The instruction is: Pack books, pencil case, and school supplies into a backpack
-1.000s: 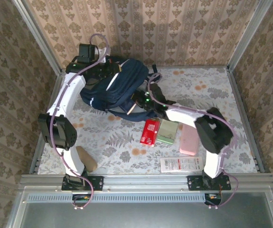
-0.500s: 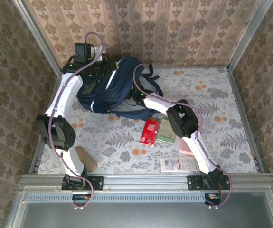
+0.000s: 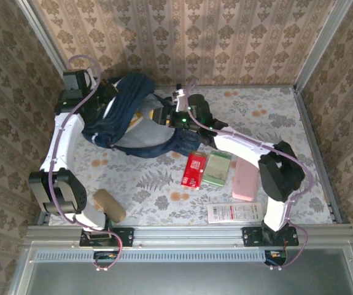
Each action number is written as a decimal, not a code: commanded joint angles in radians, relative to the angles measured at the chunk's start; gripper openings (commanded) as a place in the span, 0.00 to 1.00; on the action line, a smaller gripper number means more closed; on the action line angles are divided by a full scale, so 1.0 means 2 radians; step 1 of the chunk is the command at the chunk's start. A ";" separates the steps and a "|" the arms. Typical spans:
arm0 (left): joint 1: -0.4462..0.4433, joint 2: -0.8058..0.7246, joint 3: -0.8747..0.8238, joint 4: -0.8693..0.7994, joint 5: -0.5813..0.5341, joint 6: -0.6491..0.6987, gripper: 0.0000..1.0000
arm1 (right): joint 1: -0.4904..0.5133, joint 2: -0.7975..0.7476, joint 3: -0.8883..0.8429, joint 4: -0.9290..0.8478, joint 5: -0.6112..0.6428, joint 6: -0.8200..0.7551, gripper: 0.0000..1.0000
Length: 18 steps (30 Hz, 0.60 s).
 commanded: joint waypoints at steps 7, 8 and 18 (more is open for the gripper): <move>0.001 0.043 -0.017 0.032 0.003 0.006 0.00 | -0.077 0.004 -0.024 -0.127 0.074 -0.029 0.58; 0.001 0.052 -0.019 0.023 0.003 0.011 0.00 | -0.085 0.018 -0.001 -0.172 0.087 -0.034 0.57; 0.004 -0.016 -0.116 -0.007 -0.122 0.031 0.28 | -0.099 0.201 0.242 -0.451 0.174 -0.150 0.58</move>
